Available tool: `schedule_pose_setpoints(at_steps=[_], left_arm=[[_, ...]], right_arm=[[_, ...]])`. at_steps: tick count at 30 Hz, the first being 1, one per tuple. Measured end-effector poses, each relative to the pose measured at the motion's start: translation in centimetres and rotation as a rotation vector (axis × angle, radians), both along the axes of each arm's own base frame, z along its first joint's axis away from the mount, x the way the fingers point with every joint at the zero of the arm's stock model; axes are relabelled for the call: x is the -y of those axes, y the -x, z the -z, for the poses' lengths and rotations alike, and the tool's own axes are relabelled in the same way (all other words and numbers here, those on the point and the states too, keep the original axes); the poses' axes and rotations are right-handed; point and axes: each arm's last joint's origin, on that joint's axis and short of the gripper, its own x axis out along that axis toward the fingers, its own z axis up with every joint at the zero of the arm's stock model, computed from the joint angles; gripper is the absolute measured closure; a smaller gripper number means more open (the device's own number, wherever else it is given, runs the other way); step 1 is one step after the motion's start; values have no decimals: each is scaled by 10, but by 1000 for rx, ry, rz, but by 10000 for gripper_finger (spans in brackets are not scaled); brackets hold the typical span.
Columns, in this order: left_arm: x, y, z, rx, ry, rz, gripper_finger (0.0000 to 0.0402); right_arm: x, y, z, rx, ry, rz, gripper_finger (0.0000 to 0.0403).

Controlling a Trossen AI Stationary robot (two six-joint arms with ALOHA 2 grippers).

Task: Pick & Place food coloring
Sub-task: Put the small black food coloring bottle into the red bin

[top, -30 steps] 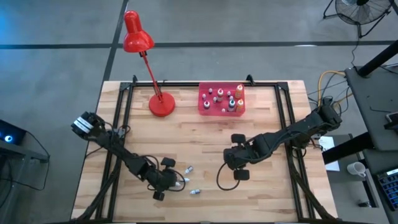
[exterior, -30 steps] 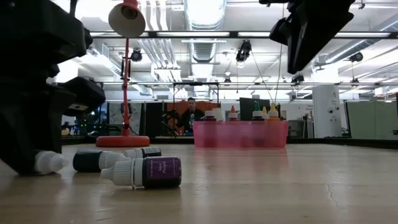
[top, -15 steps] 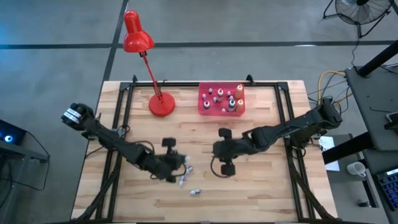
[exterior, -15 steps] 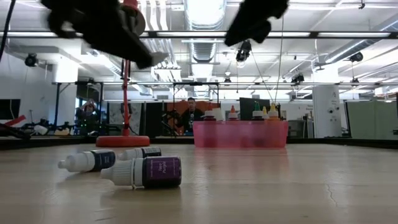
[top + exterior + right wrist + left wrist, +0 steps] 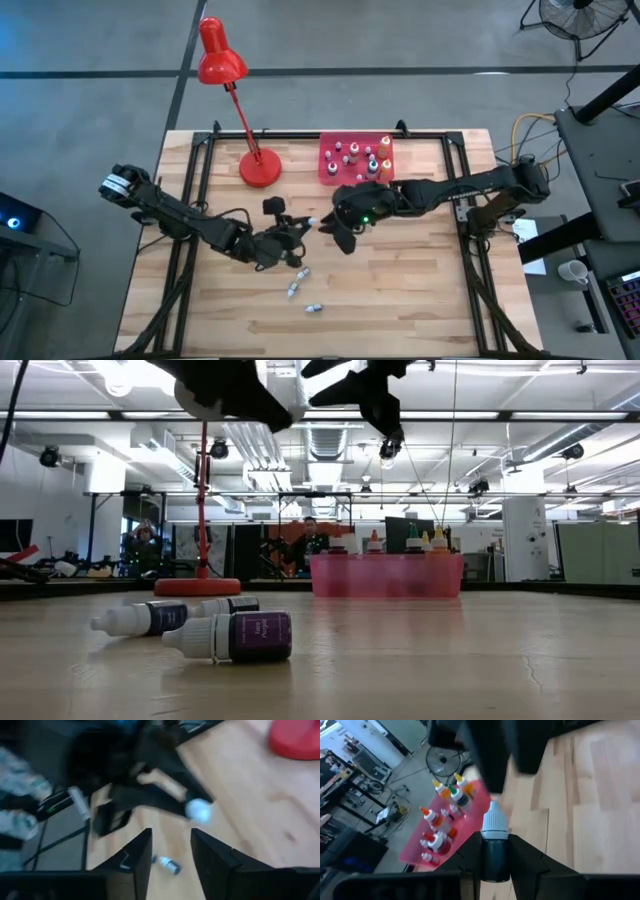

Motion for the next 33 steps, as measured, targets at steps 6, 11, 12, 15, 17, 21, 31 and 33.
schedule_pose_setpoints(at_steps=[6,11,12,15,17,21,31,33], left_arm=[[-5,-5,-4,25,-9,9,347],[-11,-7,-4,28,-6,-8,347],[-12,-7,-4,31,-2,-10,347],[-14,-8,-5,40,6,-10,347],[-14,-9,-6,50,5,-7,347],[-13,-12,-14,103,23,14,347],[-23,-18,-21,118,36,4,347],[-23,-17,-19,97,31,6,347]], right_arm=[[5,-1,0,10,27,75,233],[6,-2,0,9,6,102,234],[6,-2,0,9,7,106,238],[8,-2,0,7,8,125,251],[12,-2,0,7,-4,141,258],[23,-4,0,22,-56,188,263],[36,-3,-3,10,-224,194,246],[36,0,-3,-9,-228,186,247]])
